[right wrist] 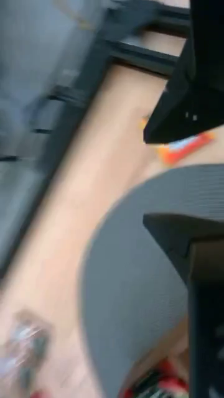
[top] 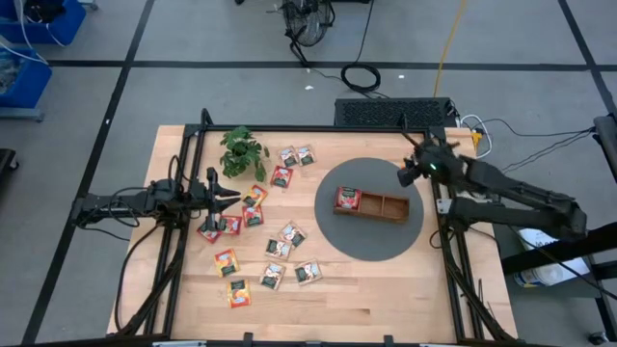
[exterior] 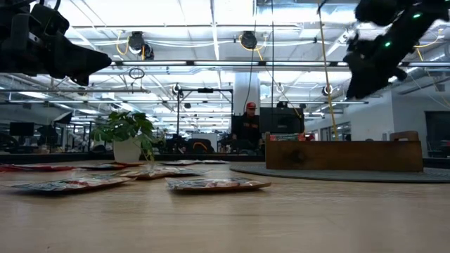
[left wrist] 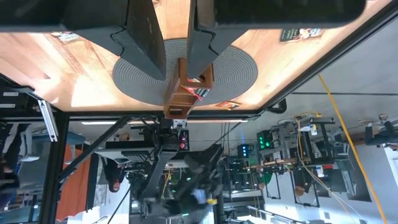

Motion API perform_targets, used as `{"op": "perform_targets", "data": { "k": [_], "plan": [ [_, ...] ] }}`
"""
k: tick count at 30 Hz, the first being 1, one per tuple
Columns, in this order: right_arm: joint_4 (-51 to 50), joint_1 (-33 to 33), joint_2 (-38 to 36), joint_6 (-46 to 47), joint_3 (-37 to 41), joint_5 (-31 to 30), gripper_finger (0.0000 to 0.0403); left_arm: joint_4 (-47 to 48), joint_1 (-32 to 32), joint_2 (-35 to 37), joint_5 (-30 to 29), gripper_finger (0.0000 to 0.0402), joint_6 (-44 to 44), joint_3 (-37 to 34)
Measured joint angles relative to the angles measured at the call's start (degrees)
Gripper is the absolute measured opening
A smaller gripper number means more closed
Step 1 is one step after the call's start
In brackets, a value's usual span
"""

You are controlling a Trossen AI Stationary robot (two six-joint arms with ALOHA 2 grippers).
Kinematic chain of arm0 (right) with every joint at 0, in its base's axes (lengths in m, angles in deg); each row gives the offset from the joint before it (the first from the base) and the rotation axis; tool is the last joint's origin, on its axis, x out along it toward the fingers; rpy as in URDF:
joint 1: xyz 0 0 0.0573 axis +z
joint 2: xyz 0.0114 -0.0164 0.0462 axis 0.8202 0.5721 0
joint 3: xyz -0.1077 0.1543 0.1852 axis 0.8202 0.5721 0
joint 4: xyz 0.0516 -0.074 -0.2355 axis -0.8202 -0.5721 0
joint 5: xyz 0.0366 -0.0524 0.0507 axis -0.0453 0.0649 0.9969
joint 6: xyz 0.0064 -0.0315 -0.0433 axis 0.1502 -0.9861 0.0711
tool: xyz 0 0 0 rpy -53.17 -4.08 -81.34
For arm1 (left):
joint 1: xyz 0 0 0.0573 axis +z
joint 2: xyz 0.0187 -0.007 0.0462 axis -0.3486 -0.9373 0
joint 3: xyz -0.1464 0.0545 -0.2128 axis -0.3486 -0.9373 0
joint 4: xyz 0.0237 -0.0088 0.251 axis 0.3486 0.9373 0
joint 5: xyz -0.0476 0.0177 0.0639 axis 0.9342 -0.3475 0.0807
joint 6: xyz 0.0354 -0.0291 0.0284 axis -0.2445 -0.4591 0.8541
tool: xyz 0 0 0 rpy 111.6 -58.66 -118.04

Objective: Pick & Place Tea
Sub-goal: Put the yellow tea bag into the middle section of the wooden organizer

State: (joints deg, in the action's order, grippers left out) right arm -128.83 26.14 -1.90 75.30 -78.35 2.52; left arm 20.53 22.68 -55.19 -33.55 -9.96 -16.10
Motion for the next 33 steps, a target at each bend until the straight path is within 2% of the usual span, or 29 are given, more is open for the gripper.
{"op": "perform_targets", "data": {
  "k": [5,8,12,21,24,28,33],
  "plan": [
    [-3.25,-13.37,12.91,-1.22,-3.85,8.94,0.0238,0.0,0.0,0.0,0.01,0.0072,0.0,0.0],
    [-3.58,-19.78,20.3,-0.79,-5.77,14.51,0.0248,0.0,0.01,0.0,-0.01,0.0072,0.0,0.0],
    [-3.29,-24.62,29.01,1.61,-9.22,19.39,0.0249,0.0,0.01,-0.02,0.01,0.0072,0.0,0.0],
    [-4.76,-27.27,40.09,-1.03,-11.51,12.45,0.0249,0.04,-0.01,0.0,-0.01,0.0072,0.0,0.0],
    [-4.54,-27.24,42.03,1.74,-11.52,14.1,0.0249,0.02,-0.01,0.0,-0.01,0.0072,0.0,0.0],
    [-4.61,-28.49,44.87,5.39,-11.39,19.38,0.0249,0.02,0.0,0.0,0.01,0.0072,0.0,0.0],
    [-4.32,-28.79,47.63,6.42,-11.36,16.97,0.0249,0.04,0.01,-0.02,0.01,0.0072,0.0,0.0]
  ]
}}
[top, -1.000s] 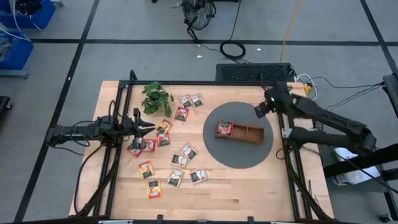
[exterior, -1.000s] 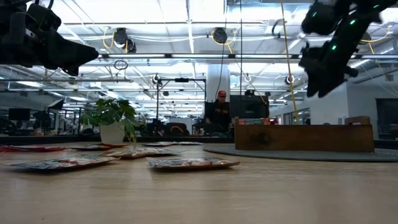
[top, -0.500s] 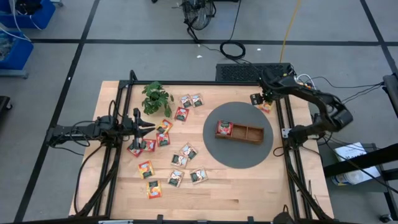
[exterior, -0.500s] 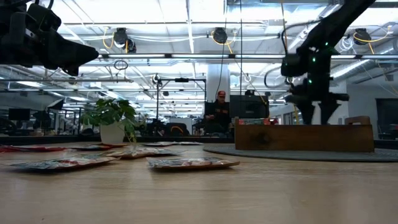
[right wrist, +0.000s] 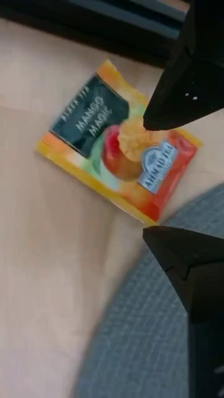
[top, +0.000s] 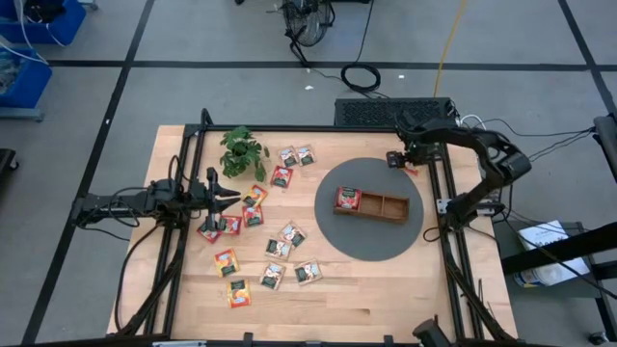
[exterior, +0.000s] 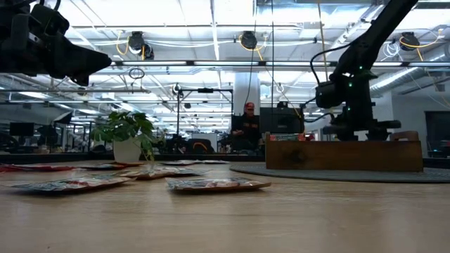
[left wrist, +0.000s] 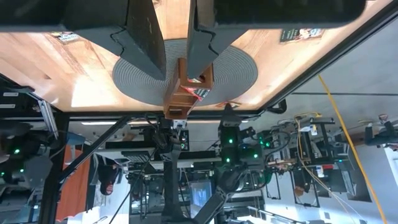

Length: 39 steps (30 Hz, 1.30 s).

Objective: Pick & Place Tea
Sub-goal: Put the yellow tea bag into the middle section of the wooden organizer

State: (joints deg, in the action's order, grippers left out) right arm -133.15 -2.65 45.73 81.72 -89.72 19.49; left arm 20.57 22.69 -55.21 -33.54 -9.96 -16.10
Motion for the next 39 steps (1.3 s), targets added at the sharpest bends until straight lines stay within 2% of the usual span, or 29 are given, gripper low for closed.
{"op": "perform_targets", "data": {
  "k": [3,8,18,23,28,39],
  "plan": [
    [0.35,0.46,0.67,1.32,-0.05,-2.25,0.0249,-0.02,0.0,0.02,0.0,0.0072,0.0,0.0],
    [0.3,0.47,2.04,3.91,-1.08,-2.52,0.0249,-0.02,-0.01,0.02,-0.01,0.0072,0.0,-0.01],
    [-9.2,1.44,10.19,4.88,-6.8,-5.36,0.0249,-0.04,-0.02,0.02,0.0,0.0072,0.0,0.0],
    [-10.64,1.59,11.25,4.84,-7.74,-3.82,0.0238,-0.04,0.0,0.0,0.0,0.0072,0.0,-0.02],
    [-10.83,1.61,11.22,3.95,-7.72,-3.49,0.0193,-0.04,-0.02,0.02,-0.01,0.0072,0.0,-0.02],
    [-12.48,1.61,11.4,0.78,-7.42,-2.37,0.0039,-0.04,-0.02,0.02,-0.02,0.0072,0.0,0.0]
  ]
}}
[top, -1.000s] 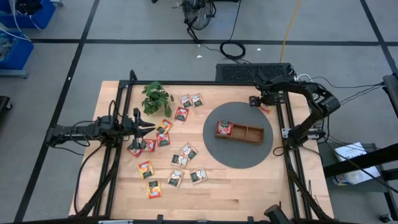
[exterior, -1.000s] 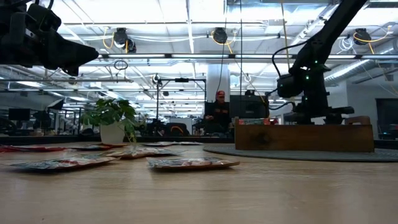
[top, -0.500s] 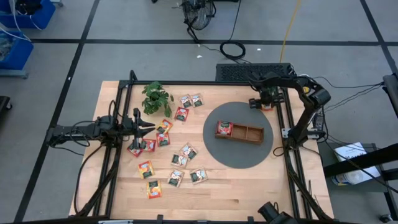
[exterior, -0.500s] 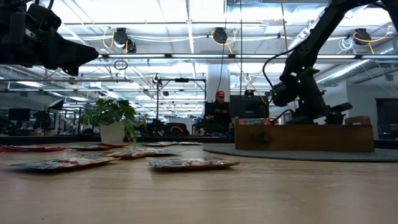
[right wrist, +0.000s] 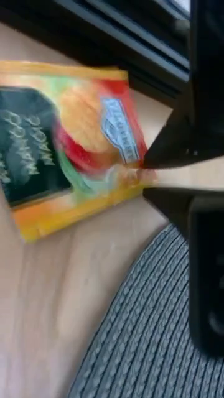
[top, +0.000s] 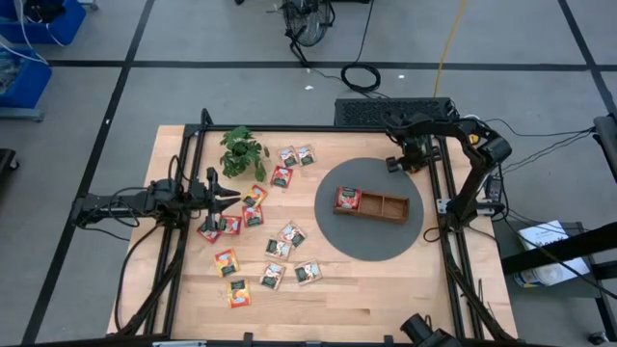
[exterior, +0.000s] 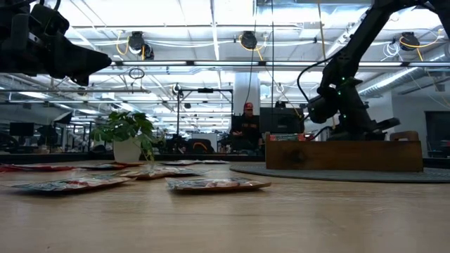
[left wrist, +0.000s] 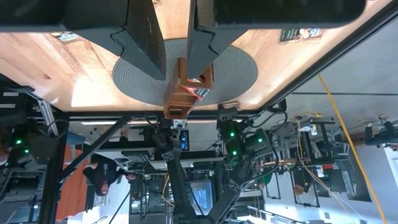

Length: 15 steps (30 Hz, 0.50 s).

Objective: Pick & Place Tea
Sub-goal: Put the yellow tea bag into the middle section of the wooden organizer

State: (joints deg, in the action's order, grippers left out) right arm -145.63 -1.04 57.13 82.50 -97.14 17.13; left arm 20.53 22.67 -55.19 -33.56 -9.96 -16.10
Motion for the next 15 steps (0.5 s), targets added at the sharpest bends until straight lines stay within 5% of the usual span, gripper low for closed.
{"op": "perform_targets", "data": {
  "k": [6,15],
  "plan": [
    [0.01,0.48,-0.05,-4.14,0.25,-0.17,0.0002,0.0,0.01,-0.01,0.01,0.0072,0.0,0.0],
    [2.99,2.27,-6.58,-10.3,-2.65,1.51,0.0023,0.0,0.01,-0.02,0.0,0.0072,0.0,-0.01]
  ]
}}
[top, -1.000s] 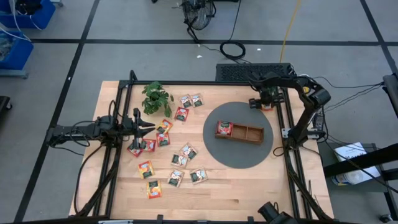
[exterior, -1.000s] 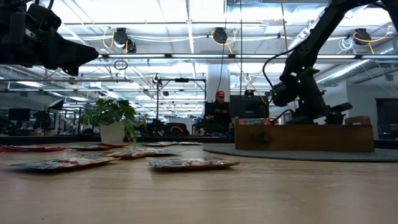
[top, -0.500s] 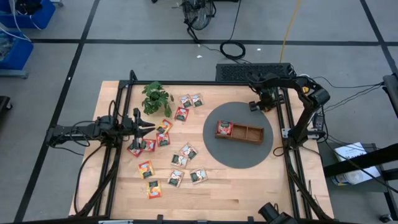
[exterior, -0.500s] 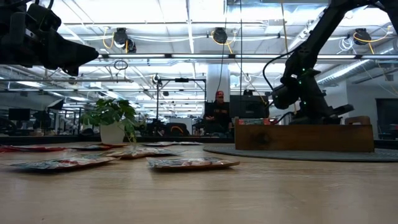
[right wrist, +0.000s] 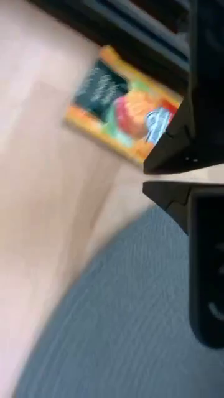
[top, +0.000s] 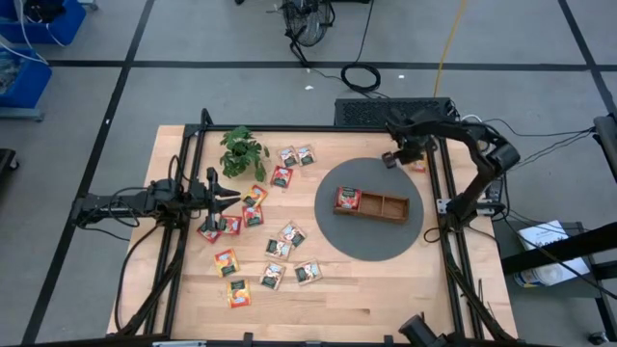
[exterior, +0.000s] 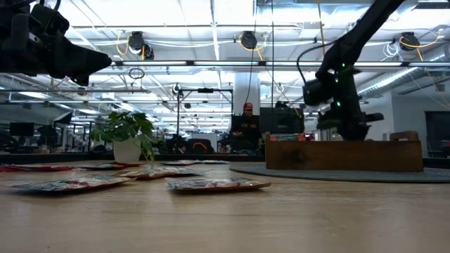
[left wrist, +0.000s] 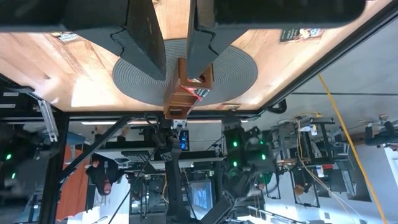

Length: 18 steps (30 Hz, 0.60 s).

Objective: Pick & Place Tea
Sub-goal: Put the yellow tea bag into the middle section of the wooden organizer

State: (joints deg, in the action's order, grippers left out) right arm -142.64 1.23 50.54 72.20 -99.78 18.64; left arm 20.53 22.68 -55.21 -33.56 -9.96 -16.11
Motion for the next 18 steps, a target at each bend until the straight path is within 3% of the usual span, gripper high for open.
{"op": "perform_targets", "data": {
  "k": [4,9,12,15,18],
  "plan": [
    [1.76,0.27,-2.77,-2.77,-3.44,0.12,0.0081,0.0,-0.01,0.02,0.0,0.0072,0.0,0.01],
    [5.18,0.26,-3.07,-1.9,-4.49,-0.9,0.0204,0.0,0.0,0.01,0.0,0.0072,0.0,0.01],
    [0.76,-1.67,-0.99,3.66,-4.48,-2.54,0.0271,0.0,-0.01,0.02,0.0,0.0072,0.0,0.01],
    [-8.11,-5.15,1.78,8.32,-4.42,-3.1,0.0307,0.0,-0.01,0.02,0.0,0.0072,0.0,0.01],
    [-6.79,-5.29,3.34,10.66,-4.25,-2.27,0.0318,0.02,-0.01,0.02,0.0,0.0072,0.0,0.01]
  ]
}}
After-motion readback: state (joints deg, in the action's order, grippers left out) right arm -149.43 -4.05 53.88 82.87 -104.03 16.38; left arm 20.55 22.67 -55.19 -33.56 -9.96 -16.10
